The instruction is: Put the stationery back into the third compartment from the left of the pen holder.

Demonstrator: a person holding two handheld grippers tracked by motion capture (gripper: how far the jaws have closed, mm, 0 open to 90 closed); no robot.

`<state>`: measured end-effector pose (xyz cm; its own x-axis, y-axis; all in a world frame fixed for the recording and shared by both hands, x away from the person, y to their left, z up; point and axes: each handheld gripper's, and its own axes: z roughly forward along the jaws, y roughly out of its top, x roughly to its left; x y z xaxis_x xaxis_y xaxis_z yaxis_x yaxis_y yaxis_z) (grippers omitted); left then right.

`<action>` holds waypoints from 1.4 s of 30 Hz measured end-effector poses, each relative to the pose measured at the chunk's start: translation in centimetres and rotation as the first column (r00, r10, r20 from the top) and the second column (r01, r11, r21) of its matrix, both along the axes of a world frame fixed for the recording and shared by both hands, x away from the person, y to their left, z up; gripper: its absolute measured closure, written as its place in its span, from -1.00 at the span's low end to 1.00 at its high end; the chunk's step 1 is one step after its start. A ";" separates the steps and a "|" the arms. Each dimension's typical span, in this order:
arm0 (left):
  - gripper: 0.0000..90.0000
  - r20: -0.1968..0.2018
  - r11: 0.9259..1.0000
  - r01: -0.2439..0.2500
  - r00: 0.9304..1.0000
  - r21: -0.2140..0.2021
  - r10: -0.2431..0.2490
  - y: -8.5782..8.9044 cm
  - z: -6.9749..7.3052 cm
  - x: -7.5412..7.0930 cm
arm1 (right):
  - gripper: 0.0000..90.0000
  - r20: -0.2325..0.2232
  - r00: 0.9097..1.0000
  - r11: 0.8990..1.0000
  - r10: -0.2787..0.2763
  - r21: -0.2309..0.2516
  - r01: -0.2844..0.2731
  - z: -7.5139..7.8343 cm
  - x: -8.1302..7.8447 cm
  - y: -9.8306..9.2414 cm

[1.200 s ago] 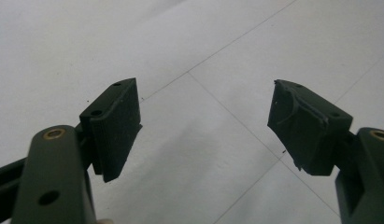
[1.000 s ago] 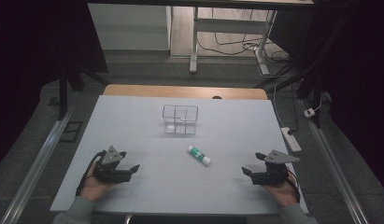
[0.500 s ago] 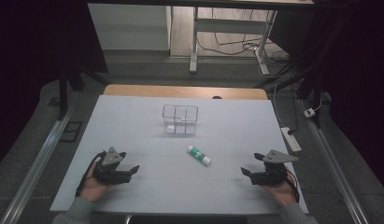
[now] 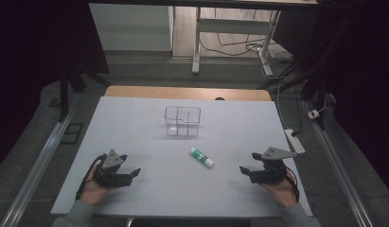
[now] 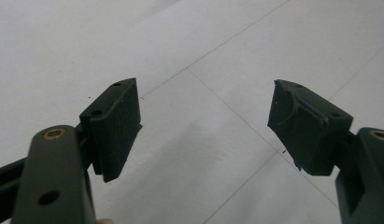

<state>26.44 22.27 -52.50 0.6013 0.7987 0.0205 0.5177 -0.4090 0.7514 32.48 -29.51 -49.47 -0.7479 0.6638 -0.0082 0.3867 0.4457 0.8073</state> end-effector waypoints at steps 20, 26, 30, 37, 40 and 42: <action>-0.45 -0.003 1.000 0.010 1.000 0.000 -0.010 -0.1 0.0 0.0 | -0.49 -0.051 0.994 0.995 0.092 -0.024 -0.093 1.5 1.5 4.2; -0.47 -0.029 0.998 0.025 0.999 -0.065 -0.027 0.0 0.2 0.1 | -0.49 -0.067 0.991 0.993 0.112 -0.032 -0.114 1.8 2.1 5.4; -0.47 -0.009 1.000 0.024 1.000 -0.016 -0.024 -0.3 0.3 0.0 | -0.49 -0.068 0.989 0.990 0.134 -0.043 -0.137 2.1 2.3 6.3; -0.47 -0.008 1.000 0.015 1.000 -0.019 -0.015 -0.1 0.2 0.1 | -0.49 -0.083 0.986 0.987 0.141 -0.060 -0.146 2.2 2.9 7.4; -0.47 -0.010 1.000 0.014 1.000 -0.022 -0.014 0.0 0.2 0.1 | -0.49 -0.095 0.984 0.985 0.151 -0.075 -0.158 2.2 3.2 8.2; -0.47 -0.010 1.000 0.014 1.000 -0.019 -0.014 0.0 0.2 0.1 | -0.49 -0.106 0.981 0.982 0.162 -0.082 -0.171 2.3 3.5 8.9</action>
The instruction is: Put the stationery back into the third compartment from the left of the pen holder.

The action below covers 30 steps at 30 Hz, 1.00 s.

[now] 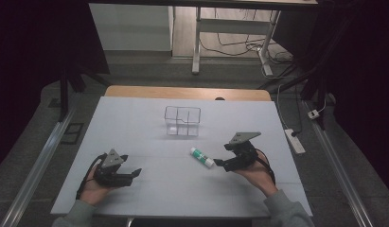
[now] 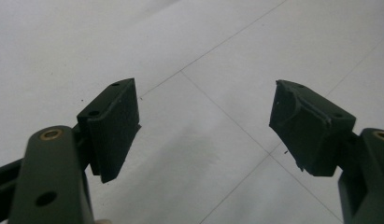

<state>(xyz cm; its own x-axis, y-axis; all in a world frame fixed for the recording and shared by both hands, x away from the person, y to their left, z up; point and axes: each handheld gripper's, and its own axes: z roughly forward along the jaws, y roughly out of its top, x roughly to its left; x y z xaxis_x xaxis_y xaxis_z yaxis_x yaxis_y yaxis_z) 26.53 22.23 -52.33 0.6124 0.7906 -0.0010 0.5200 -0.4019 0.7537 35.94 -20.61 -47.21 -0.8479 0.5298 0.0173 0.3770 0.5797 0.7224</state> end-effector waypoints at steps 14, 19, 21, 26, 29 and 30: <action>-0.50 -0.005 1.000 0.005 1.000 -0.004 -0.005 -0.1 0.0 0.0 | -0.48 -0.082 0.996 0.990 0.029 -0.136 -0.040 -0.3 1.4 4.3; -0.52 -0.005 1.000 0.006 1.000 0.007 -0.006 -0.2 -0.1 0.0 | -0.45 -0.109 0.994 0.984 0.022 -0.174 -0.041 -0.9 2.2 5.7; -0.53 -0.003 1.000 0.005 1.000 0.009 -0.005 -0.2 -0.1 -0.1 | -0.43 -0.118 0.993 0.979 0.014 -0.202 -0.038 -1.2 2.4 6.2; -0.54 -0.006 1.000 0.008 1.000 0.008 -0.008 -0.1 -0.1 -0.1 | -0.34 -0.131 0.991 0.969 0.012 -0.244 -0.043 -1.9 2.6 6.6; -0.55 -0.008 1.000 0.008 1.000 0.007 -0.008 -0.2 -0.1 -0.1 | -0.27 -0.139 0.990 0.967 0.016 -0.250 -0.050 -2.3 2.5 6.6; -0.55 -0.008 1.000 0.010 1.000 0.008 -0.010 -0.2 -0.1 -0.1 | -0.23 -0.141 0.990 0.965 0.015 -0.256 -0.051 -2.5 2.5 6.7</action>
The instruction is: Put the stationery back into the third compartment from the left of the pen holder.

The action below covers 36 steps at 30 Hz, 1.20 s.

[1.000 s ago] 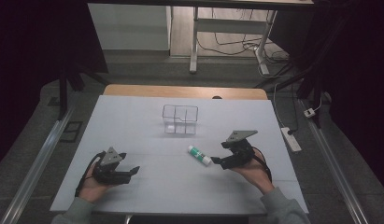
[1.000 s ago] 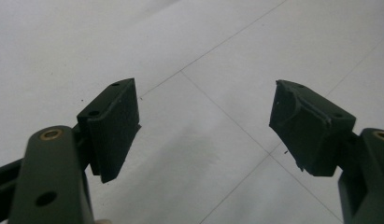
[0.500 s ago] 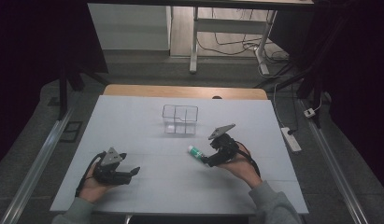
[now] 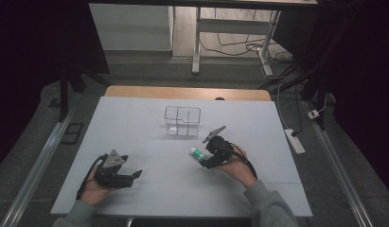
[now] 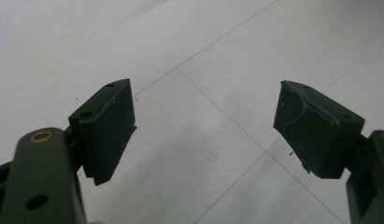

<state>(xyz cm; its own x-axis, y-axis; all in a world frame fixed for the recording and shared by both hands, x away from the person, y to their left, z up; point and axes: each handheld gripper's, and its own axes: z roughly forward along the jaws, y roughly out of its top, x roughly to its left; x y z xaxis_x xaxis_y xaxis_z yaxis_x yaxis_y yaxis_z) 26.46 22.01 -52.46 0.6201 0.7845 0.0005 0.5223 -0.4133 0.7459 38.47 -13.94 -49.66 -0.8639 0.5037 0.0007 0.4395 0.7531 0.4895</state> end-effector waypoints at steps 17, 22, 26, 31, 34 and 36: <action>-0.55 0.004 1.000 0.009 1.000 0.010 -0.009 -0.1 0.0 -0.1 | 0.40 0.000 1.000 0.996 0.026 -0.086 -0.026 -0.8 -0.2 0.6; -0.55 0.004 1.000 0.010 1.000 0.017 -0.010 -0.1 -0.1 -0.1 | 0.43 0.001 1.000 0.996 0.013 -0.085 -0.013 -0.8 -0.4 0.7; -0.55 0.008 1.000 0.008 1.000 0.019 -0.008 -0.1 0.0 -0.1 | 0.44 0.004 1.000 0.997 0.017 -0.076 -0.016 -0.7 -0.4 0.7; -0.55 0.009 1.000 0.008 1.000 0.025 -0.008 -0.1 -0.1 -0.1 | 0.44 0.010 0.999 0.998 0.037 -0.055 -0.036 -0.5 -0.5 0.6; -0.54 0.013 1.000 0.005 1.000 0.026 -0.006 -0.1 -0.1 -0.1 | 0.44 0.017 0.999 0.998 0.044 -0.036 -0.043 -0.2 -0.5 0.4; -0.54 0.018 1.000 0.004 1.000 0.025 -0.004 -0.1 -0.1 -0.2 | 0.44 0.025 0.999 0.999 0.044 -0.023 -0.043 0.0 -0.5 0.2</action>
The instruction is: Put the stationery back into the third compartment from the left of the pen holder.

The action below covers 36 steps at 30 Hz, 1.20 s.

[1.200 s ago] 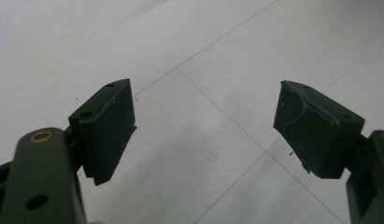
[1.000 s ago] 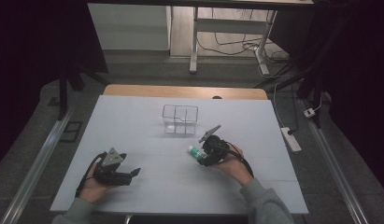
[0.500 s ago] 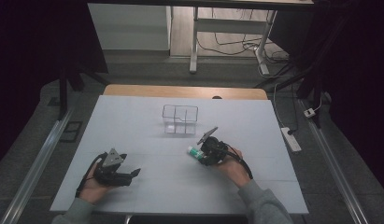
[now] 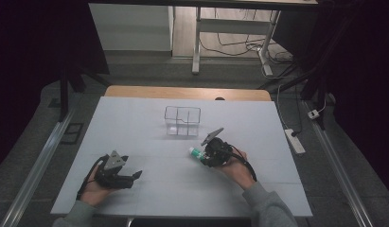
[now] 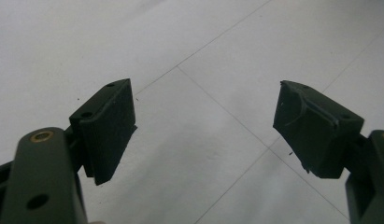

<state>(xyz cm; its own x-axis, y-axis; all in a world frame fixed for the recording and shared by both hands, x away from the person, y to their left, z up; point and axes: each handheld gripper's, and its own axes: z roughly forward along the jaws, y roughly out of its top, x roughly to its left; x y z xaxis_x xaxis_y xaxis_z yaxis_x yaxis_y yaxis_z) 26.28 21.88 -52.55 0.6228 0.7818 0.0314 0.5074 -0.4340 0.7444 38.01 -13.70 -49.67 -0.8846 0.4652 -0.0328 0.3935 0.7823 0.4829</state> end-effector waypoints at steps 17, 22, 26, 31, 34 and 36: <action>-0.54 0.018 1.000 0.005 1.000 0.009 -0.005 -0.4 0.2 -0.1 | 0.44 -0.010 1.000 0.990 0.026 0.140 -0.024 2.1 -0.4 -1.7; -0.53 0.027 1.000 0.008 1.000 0.007 -0.008 -0.6 0.3 0.0 | 0.44 -0.009 0.999 0.987 0.038 0.155 -0.036 2.3 -1.0 -1.9; -0.53 0.038 1.000 0.014 0.999 0.013 -0.015 -0.8 0.5 -0.1 | 0.44 0.005 0.999 0.985 0.050 0.168 -0.050 2.5 -1.4 -2.0; -0.52 0.056 0.999 0.037 0.998 0.024 -0.038 -1.2 0.8 -0.2 | 0.44 0.006 0.998 0.982 0.064 0.178 -0.064 2.7 -1.7 -1.9; -0.52 0.067 0.998 0.056 0.996 0.031 -0.058 -1.7 1.0 -0.3 | 0.44 0.006 0.998 0.981 0.069 0.179 -0.069 2.7 -1.8 -1.8; -0.53 0.073 0.997 0.064 0.995 0.042 -0.067 -2.1 1.1 -0.3 | 0.44 0.008 0.997 0.981 0.076 0.178 -0.076 2.7 -1.8 -1.7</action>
<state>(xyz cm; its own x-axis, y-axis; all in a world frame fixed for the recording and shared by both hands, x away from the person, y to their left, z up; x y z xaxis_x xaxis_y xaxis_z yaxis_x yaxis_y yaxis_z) 26.02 19.81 -51.46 0.6675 0.7365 0.1098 0.4206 -0.4946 0.7606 36.16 -15.45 -46.95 -0.9175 0.3952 0.0441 0.3359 0.7111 0.6177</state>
